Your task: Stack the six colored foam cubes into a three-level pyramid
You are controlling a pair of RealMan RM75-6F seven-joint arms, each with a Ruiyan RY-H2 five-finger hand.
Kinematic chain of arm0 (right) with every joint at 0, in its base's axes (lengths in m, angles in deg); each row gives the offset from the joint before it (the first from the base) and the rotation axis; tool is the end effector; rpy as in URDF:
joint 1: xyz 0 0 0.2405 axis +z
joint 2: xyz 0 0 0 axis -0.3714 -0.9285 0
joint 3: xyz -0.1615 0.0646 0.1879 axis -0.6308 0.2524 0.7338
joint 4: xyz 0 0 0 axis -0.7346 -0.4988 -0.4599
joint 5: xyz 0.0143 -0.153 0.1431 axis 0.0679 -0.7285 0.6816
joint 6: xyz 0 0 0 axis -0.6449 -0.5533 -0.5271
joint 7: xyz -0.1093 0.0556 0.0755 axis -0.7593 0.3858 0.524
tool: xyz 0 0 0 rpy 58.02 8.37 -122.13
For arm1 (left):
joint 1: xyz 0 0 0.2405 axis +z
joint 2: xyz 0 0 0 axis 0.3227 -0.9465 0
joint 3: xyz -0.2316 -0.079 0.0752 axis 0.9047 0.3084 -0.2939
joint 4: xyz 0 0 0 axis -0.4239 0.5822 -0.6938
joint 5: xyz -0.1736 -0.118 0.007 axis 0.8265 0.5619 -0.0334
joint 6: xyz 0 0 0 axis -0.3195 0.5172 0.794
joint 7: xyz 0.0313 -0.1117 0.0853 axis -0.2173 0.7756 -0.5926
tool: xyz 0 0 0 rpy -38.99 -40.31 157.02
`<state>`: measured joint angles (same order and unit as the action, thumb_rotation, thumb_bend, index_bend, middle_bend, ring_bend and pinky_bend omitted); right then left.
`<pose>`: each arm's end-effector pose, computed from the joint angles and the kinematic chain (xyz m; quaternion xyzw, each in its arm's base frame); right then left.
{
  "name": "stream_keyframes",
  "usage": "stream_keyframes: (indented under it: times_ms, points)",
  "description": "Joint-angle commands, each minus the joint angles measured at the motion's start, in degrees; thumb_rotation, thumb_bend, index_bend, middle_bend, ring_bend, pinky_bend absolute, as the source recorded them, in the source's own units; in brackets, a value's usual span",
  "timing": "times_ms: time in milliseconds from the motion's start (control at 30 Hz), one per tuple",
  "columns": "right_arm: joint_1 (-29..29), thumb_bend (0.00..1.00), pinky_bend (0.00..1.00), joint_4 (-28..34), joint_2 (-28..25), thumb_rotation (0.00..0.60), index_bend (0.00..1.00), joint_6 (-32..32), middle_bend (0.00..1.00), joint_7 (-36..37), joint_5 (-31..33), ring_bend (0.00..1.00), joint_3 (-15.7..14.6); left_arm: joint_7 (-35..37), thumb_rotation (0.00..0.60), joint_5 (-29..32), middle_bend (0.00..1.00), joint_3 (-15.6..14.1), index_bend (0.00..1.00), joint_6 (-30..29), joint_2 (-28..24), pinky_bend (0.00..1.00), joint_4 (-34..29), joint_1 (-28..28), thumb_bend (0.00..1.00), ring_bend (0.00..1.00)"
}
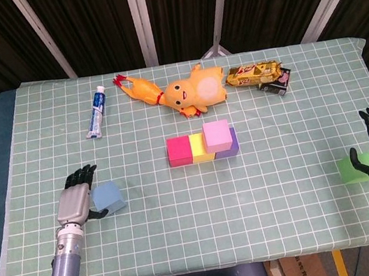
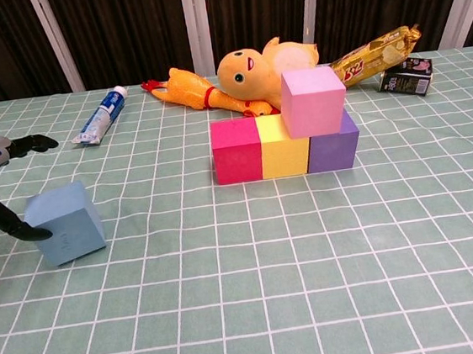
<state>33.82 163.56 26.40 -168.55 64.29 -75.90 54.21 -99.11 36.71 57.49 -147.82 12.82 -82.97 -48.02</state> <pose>-0.3172 -0.2481 0.1606 0.4857 -0.4386 0.4303 0.6218 -0.1915 0.2781 0.0206 -0.6164 -0.4947 -0.3110 0.5279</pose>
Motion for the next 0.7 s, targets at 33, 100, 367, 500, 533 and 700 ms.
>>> stream_keyframes:
  times_ms: [33,100,367,500,533,700]
  points:
    - [-0.1,0.49,0.00,0.1,0.0,0.600,0.00,0.1,0.04,0.0,-0.1,0.01,0.1,0.0,0.600,0.4,0.03,0.1,0.00,0.3,-0.5,0.02,0.0,-0.2,0.13,0.00]
    - [-0.1,0.49,0.00,0.1,0.0,0.600,0.00,0.3,0.04,0.1,-0.1,0.01,0.2,0.1,0.600,0.7,0.05,0.0,0.00,0.6,-0.9,0.02,0.0,-0.3,0.13,0.00]
    - [-0.3,0.49,0.00,0.4,-0.1,0.600,0.00,0.6,0.04,0.1,-0.3,0.01,0.4,0.6,0.600,1.7,0.22,-0.5,0.00,1.4,-0.7,0.02,0.6,-0.6,0.13,0.00]
    - [-0.5,0.49,0.00,0.5,-0.2,0.600,0.00,0.7,0.04,0.2,-0.4,0.01,0.6,1.0,0.600,2.2,0.22,-0.5,0.00,1.8,-0.2,0.02,1.4,-1.0,0.13,0.00]
    - [-0.5,0.49,0.00,0.6,-0.2,0.600,0.00,0.7,0.04,0.3,-0.4,0.01,0.6,1.1,0.600,2.2,0.22,-0.5,0.00,1.8,-0.2,0.02,1.5,-1.0,0.13,0.00]
    - [-0.6,0.49,0.00,0.7,-0.2,0.600,0.00,0.9,0.04,0.2,-0.6,0.01,0.7,1.7,0.600,2.7,0.26,-0.4,0.00,2.5,0.1,0.02,2.1,-1.4,0.15,0.00]
